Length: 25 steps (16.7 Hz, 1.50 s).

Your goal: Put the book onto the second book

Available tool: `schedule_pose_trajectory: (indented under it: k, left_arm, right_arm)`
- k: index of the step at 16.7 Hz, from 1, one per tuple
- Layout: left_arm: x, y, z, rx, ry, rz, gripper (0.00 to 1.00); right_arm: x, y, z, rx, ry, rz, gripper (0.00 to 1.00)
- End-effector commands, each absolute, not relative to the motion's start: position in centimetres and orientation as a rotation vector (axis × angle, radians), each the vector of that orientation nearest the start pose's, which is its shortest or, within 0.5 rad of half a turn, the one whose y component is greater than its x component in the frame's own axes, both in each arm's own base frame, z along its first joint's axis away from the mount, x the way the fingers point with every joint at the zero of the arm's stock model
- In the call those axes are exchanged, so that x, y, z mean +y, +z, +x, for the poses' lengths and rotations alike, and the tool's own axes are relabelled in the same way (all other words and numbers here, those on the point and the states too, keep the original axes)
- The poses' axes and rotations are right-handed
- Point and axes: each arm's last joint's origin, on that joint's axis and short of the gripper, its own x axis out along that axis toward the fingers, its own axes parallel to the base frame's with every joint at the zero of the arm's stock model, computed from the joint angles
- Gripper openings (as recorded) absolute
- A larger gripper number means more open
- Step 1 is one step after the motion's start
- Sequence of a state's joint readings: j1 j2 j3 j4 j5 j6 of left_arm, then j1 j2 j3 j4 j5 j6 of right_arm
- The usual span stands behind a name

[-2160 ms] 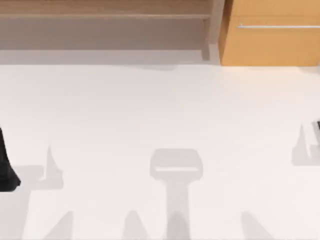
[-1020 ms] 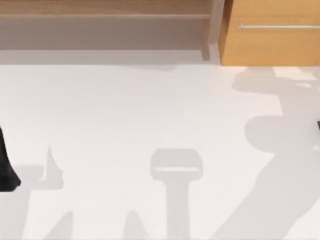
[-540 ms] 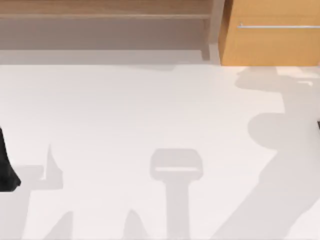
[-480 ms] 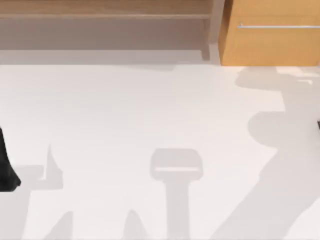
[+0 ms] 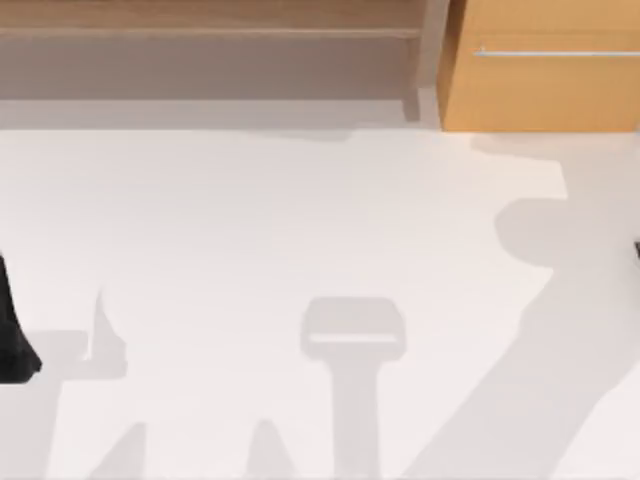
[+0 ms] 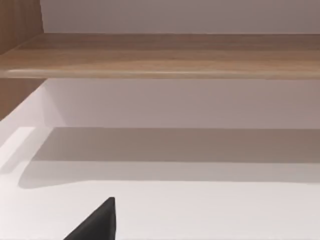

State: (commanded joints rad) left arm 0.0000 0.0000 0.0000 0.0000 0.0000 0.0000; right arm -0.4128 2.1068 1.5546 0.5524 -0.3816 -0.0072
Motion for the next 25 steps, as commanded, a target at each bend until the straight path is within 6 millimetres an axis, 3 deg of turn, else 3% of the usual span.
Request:
schedule_pose_trajectory:
  k: [2, 15, 25]
  left_arm:
    - [-0.12, 16.00, 10.57, 0.000, 0.000, 0.000, 1.00]
    - [-0.12, 16.00, 10.57, 0.000, 0.000, 0.000, 1.00]
    - [-0.12, 16.00, 10.57, 0.000, 0.000, 0.000, 1.00]
  right_arm:
    - [-18.33, 24.89, 46.22, 0.005, -0.007, -0.020, 1.00]
    - [-18.33, 24.89, 46.22, 0.005, -0.007, -0.020, 0.02]
    - [-18.47, 25.05, 46.07, 0.003, -0.010, -0.019, 0.00]
